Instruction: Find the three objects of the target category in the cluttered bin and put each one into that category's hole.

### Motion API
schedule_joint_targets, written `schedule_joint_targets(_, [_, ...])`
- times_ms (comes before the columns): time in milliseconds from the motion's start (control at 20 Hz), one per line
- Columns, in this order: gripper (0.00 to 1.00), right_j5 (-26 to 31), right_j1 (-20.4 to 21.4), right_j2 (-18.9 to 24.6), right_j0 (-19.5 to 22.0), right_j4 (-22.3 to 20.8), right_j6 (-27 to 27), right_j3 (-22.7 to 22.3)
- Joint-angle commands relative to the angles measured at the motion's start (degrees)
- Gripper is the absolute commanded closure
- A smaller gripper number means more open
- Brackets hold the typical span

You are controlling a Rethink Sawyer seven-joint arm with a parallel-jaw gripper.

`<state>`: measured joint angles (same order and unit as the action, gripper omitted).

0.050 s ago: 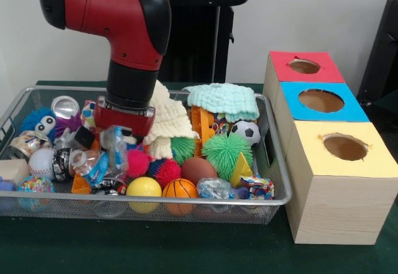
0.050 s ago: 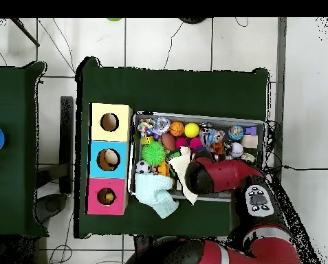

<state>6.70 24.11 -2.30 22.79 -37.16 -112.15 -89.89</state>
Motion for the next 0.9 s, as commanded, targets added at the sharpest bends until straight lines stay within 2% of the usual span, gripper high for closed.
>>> schedule_joint_targets(50, [0.0, 13.5, -2.6, -0.5, 5.6, -7.8, 14.7, 4.7])
schedule_joint_targets(900, [0.0, 20.6, -1.8, 4.4, 8.8, -10.7, 22.1, 8.2])
